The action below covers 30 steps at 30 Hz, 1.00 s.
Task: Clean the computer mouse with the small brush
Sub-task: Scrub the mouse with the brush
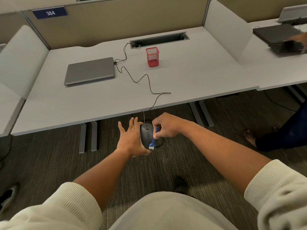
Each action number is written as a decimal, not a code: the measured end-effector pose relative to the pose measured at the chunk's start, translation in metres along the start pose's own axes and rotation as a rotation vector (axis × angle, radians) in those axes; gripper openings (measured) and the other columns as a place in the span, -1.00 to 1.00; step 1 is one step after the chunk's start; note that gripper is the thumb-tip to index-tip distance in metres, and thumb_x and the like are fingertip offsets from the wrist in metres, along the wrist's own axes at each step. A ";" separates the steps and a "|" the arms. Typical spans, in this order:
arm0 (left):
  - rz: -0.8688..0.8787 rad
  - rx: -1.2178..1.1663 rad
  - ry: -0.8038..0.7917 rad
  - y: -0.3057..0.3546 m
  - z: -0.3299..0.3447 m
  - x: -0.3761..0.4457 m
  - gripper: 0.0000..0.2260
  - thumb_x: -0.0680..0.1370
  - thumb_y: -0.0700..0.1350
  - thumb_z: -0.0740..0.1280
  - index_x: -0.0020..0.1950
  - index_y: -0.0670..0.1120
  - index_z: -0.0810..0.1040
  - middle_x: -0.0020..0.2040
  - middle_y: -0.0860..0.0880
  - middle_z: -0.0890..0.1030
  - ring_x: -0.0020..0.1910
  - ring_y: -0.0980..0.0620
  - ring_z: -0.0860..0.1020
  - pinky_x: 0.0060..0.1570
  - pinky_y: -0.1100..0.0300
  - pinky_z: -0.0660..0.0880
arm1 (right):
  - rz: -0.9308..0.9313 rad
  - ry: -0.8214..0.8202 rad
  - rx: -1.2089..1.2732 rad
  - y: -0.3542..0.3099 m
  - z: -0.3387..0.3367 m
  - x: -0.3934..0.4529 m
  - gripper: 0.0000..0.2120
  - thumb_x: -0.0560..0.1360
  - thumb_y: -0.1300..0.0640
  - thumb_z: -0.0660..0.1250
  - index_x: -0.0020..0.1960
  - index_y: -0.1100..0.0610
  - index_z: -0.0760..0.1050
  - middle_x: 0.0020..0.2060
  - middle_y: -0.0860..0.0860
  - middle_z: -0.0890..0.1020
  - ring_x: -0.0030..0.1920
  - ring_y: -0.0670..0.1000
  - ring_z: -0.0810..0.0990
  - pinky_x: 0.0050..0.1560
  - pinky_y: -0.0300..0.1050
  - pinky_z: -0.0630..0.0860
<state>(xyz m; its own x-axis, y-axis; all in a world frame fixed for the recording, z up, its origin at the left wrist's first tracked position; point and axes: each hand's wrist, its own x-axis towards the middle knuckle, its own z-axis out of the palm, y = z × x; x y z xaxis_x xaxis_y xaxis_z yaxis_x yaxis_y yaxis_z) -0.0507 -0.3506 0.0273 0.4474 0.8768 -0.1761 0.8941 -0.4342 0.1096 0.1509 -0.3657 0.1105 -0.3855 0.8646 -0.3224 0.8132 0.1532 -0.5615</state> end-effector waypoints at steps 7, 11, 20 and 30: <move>-0.004 -0.023 0.007 -0.001 -0.010 0.000 0.15 0.20 0.44 0.50 0.60 -0.02 0.05 0.64 -0.10 -0.01 0.61 -0.07 -0.16 0.44 -0.36 -0.34 | 0.063 0.275 -0.039 0.014 0.000 -0.002 -0.93 0.46 0.04 0.44 -0.13 0.02 0.59 -0.20 -0.12 0.67 -0.22 -0.11 0.59 -0.14 -0.05 0.58; 0.000 -0.035 0.001 -0.003 -0.011 -0.001 0.16 0.20 0.45 0.49 0.60 -0.02 0.03 0.64 -0.09 -0.02 0.60 -0.07 -0.17 0.44 -0.35 -0.34 | 0.108 0.368 0.068 0.026 -0.006 -0.002 -0.93 0.47 0.07 0.44 -0.18 0.01 0.60 -0.17 -0.14 0.69 -0.16 -0.14 0.60 -0.10 -0.08 0.56; 0.001 -0.040 -0.002 -0.002 -0.004 0.000 0.15 0.19 0.44 0.49 0.59 0.00 0.04 0.64 -0.09 -0.01 0.60 -0.06 -0.17 0.43 -0.36 -0.35 | 0.010 0.020 0.175 0.016 0.005 -0.006 -0.86 0.41 0.13 0.51 -0.21 0.11 0.55 -0.21 0.01 0.70 -0.23 -0.02 0.66 -0.15 -0.04 0.58; 0.011 0.017 -0.007 -0.003 -0.004 0.003 0.17 0.19 0.49 0.45 0.61 -0.02 0.04 0.64 -0.09 -0.01 0.60 -0.08 -0.18 0.42 -0.35 -0.39 | 0.005 0.305 0.142 0.000 0.015 0.005 -0.87 0.43 0.07 0.47 -0.17 0.11 0.59 -0.25 -0.01 0.68 -0.25 0.01 0.62 -0.14 0.08 0.62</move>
<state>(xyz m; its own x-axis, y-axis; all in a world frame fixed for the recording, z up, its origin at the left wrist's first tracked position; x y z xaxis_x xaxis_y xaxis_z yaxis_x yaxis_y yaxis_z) -0.0521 -0.3454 0.0308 0.4572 0.8706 -0.1819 0.8894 -0.4473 0.0946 0.1421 -0.3686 0.0970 -0.2163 0.9717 -0.0946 0.7372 0.0990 -0.6683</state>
